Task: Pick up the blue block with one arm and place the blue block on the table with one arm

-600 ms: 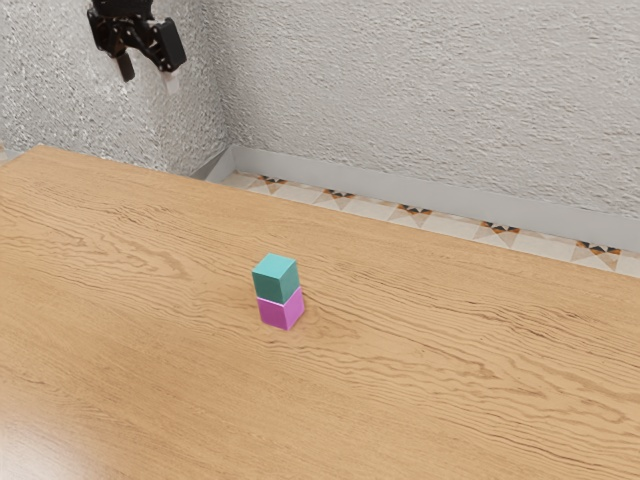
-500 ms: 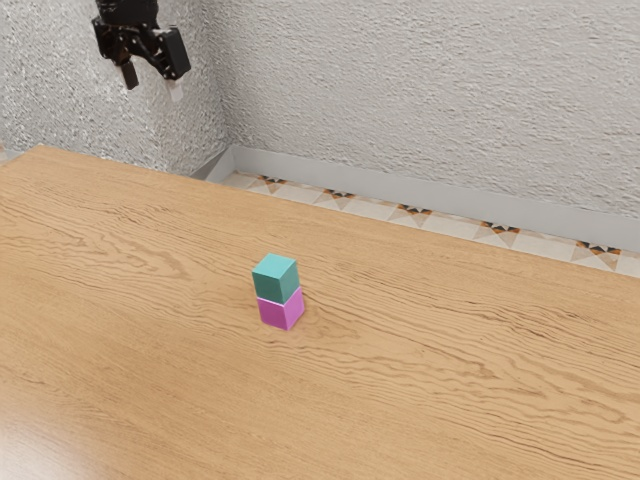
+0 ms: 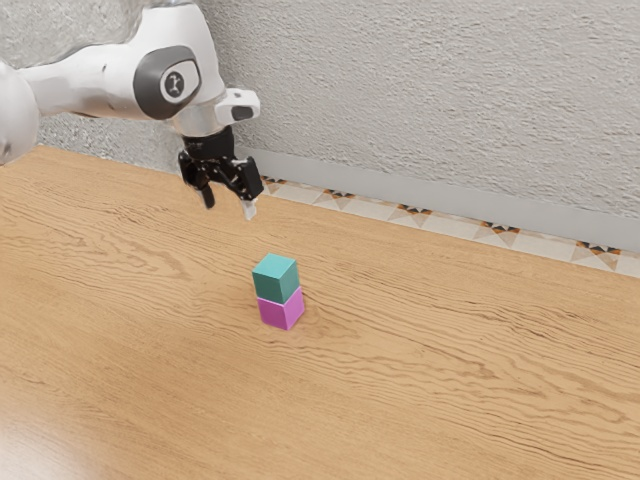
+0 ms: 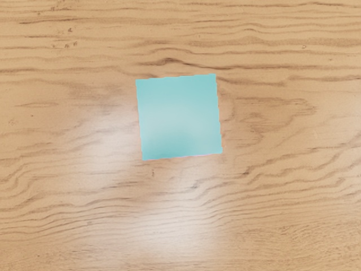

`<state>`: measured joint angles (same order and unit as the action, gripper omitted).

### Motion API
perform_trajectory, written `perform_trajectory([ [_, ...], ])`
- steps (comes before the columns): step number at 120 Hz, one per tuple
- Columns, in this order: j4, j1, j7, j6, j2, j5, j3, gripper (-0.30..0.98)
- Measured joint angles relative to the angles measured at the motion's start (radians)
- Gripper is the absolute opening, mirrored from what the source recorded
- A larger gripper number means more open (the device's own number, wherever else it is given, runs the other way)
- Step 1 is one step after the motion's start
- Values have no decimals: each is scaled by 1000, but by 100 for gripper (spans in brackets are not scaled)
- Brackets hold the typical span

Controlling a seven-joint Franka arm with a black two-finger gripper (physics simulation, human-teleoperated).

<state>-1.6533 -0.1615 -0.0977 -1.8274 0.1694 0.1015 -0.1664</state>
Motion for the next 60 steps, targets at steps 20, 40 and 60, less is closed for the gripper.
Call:
perform_trajectory([
  [20, -39, -12, 41, -103, 57, 37, -1, 69],
  [40, -55, -13, 70, -169, 106, 48, -2, 69],
  [60, -56, -14, 91, -212, 146, 52, -2, 69],
])
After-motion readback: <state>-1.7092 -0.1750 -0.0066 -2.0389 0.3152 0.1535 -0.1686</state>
